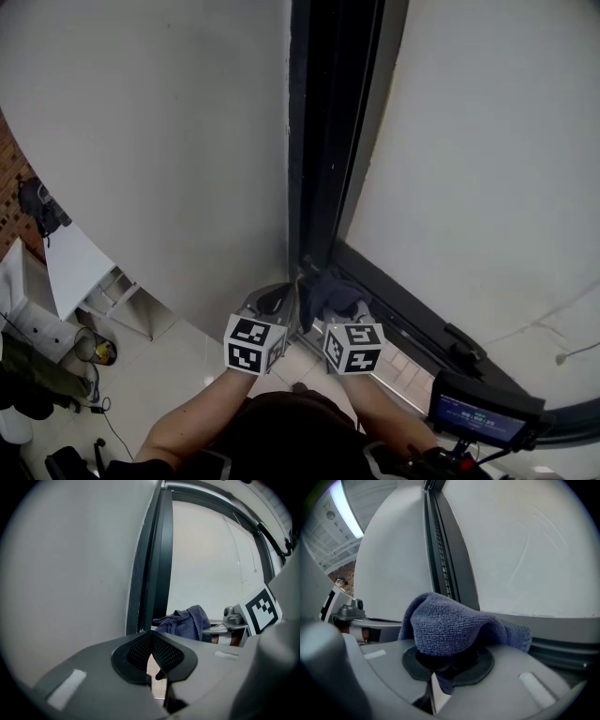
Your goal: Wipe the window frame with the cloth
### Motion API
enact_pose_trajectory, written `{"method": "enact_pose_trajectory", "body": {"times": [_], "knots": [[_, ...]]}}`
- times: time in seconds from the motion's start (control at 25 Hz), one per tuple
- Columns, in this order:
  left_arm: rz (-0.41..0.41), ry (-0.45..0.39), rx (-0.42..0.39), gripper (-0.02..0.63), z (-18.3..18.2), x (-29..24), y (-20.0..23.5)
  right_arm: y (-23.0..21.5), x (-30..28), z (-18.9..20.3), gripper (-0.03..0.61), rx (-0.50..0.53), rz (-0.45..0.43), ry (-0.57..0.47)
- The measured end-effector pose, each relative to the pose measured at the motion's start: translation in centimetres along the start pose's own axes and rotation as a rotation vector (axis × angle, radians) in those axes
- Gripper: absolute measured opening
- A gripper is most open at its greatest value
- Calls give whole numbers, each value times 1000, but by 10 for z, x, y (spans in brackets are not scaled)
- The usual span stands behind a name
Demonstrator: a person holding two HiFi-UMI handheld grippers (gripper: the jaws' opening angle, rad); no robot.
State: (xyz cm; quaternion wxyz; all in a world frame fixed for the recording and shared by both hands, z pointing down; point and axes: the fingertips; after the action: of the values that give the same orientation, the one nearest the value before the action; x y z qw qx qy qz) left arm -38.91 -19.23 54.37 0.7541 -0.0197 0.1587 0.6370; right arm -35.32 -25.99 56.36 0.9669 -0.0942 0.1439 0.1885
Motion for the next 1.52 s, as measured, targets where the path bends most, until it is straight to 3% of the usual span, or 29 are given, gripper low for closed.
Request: {"method": "enact_pose_trajectory", "body": {"times": [0.24,0.52,0.88,1.2,1.52], "knots": [[29,7,-19,-6,-2,5,14,9,-17,-2,46,-23,28,-1],[191,7,-43,-6,-7,16,3,7,-15,-6,47,-38,144,-17],[300,24,-57,-6,2,39,1,38,6,-4,48,-24,192,-24],[337,54,-81,-6,2,29,-2,25,-10,-7,47,-39,229,-4],[337,65,-120,-6,-8,3,-4,15,-30,-12,48,-55,193,3]]}}
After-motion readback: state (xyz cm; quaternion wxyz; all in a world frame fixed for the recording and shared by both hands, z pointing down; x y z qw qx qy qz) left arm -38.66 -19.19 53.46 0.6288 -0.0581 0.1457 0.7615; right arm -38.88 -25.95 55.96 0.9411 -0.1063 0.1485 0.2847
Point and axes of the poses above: the fingertips, and each gripper's own axes: x backward along the fingers, y to its left, z out of its underside, and after that the axes turned 12 degrees about z, right-handed
